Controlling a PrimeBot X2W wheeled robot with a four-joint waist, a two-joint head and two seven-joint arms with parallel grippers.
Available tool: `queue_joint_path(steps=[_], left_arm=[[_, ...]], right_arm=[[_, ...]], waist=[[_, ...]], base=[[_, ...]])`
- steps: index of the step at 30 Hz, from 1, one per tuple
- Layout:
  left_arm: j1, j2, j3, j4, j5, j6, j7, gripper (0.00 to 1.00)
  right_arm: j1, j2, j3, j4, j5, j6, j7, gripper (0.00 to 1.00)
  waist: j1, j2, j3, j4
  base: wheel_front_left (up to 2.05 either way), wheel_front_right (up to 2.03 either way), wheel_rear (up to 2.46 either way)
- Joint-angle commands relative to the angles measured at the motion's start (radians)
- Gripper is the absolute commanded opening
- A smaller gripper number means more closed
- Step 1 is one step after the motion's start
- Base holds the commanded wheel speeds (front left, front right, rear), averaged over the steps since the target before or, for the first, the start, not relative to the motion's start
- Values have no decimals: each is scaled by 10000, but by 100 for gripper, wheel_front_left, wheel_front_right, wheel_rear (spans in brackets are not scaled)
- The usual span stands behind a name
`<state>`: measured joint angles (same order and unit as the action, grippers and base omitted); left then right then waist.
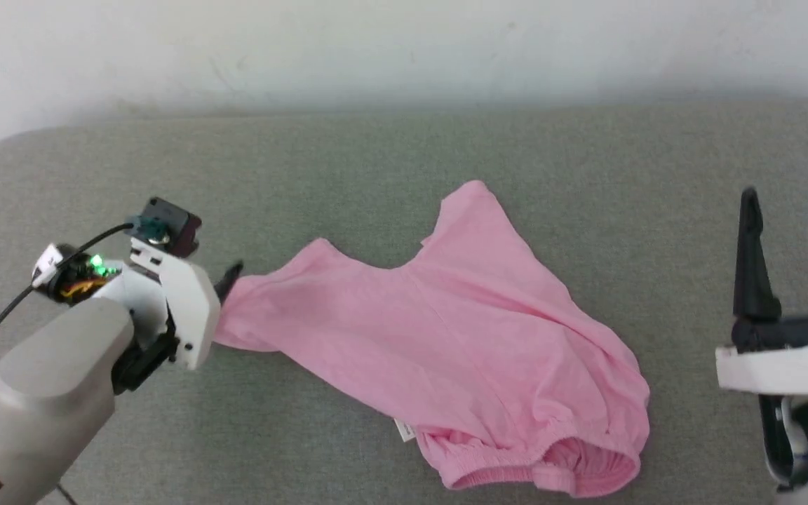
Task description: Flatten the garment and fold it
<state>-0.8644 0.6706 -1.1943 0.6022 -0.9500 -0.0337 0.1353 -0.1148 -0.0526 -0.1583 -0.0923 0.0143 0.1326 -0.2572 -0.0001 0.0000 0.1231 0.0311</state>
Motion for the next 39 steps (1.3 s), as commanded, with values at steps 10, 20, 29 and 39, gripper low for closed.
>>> queue_joint_path(steps=[10, 20, 29, 39], left_arm=[[1346, -565, 1751, -1332, 1771, 3468, -3956, 100], [5081, -1204, 5766, -5223, 4874, 5771, -3968, 100], [7107, -2606, 7753, -6179, 6462, 5409, -3969, 100], [7178, -3963, 8932, -6073, 7673, 4348, -3970, 100]], right_arm=[[-1627, -2627, 3009, 1490, -664, -19, -46, 100], [-3461, -6128, 8163, 2303, 3045, -19, 3688, 100], [-5406, -7862, 11286, 1798, 6951, -19, 8356, 100], [-5917, -6559, 12624, 4227, 7566, -19, 8191, 100]], waist=[[1, 0, -792, 421], [1, 0, -737, 557], [1, 0, -169, 794], [1, 0, 665, 1236]], base=[[0, 0, 0], [0, 0, 0], [0, 0, 0], [0, 0, 0]])
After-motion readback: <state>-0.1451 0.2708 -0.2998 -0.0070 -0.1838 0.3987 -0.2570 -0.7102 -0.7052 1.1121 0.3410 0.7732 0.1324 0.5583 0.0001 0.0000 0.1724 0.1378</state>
